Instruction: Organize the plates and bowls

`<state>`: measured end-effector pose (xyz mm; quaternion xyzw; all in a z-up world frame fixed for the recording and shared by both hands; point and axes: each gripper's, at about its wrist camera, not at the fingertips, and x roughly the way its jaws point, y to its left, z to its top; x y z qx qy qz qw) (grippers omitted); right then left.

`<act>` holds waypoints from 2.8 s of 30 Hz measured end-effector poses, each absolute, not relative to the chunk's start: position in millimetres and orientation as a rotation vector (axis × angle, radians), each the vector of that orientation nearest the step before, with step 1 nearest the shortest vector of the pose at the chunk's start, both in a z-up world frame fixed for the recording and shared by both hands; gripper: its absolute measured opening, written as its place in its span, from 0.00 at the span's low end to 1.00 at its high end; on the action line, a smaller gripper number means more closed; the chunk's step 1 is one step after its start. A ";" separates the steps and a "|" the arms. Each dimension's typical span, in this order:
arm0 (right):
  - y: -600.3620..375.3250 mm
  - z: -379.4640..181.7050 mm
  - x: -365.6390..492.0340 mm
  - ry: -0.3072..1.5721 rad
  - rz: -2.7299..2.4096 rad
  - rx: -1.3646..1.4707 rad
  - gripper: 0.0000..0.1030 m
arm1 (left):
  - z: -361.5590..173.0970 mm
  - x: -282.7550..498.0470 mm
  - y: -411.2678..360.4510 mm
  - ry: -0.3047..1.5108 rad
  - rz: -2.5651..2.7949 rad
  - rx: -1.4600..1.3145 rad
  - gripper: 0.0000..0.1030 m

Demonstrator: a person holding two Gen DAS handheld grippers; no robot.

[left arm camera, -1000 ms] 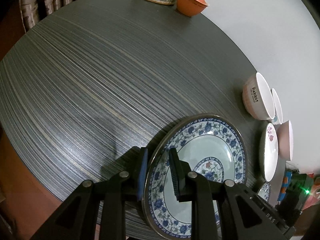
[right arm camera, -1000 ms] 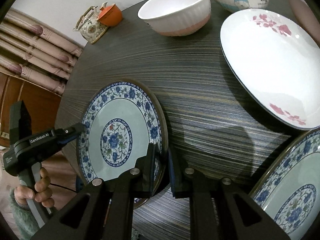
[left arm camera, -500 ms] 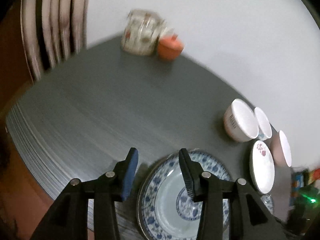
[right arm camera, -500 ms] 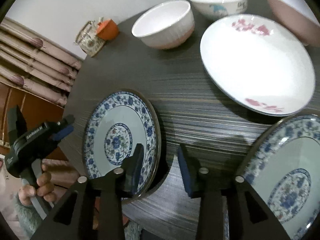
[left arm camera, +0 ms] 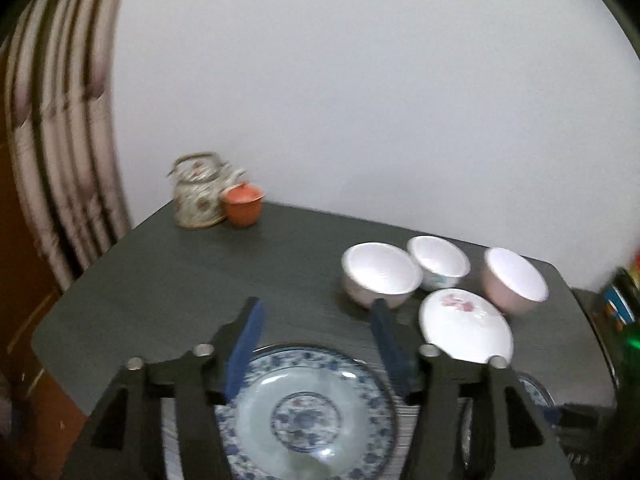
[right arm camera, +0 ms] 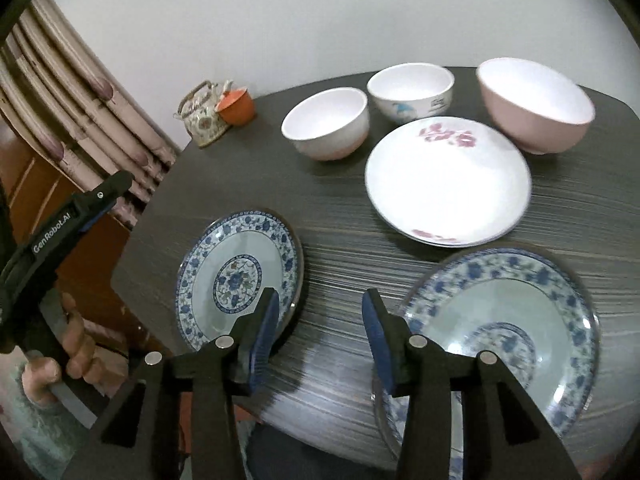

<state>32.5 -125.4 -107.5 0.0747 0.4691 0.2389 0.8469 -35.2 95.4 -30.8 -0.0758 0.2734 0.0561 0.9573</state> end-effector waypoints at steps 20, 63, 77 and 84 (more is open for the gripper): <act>-279.6 -101.6 11.8 0.985 0.363 0.284 0.45 | -62.4 -27.5 40.6 0.861 -0.150 -0.372 0.66; -358.3 -189.4 42.9 1.205 0.384 0.638 0.27 | -172.3 29.9 -25.6 1.347 -0.345 -0.614 0.53; -348.8 -195.7 45.5 1.214 0.361 0.598 0.14 | -182.1 32.1 -26.9 1.378 -0.312 -0.579 0.29; -346.4 -195.9 44.2 1.204 0.341 0.585 0.13 | -185.0 30.9 -27.4 1.381 -0.298 -0.559 0.20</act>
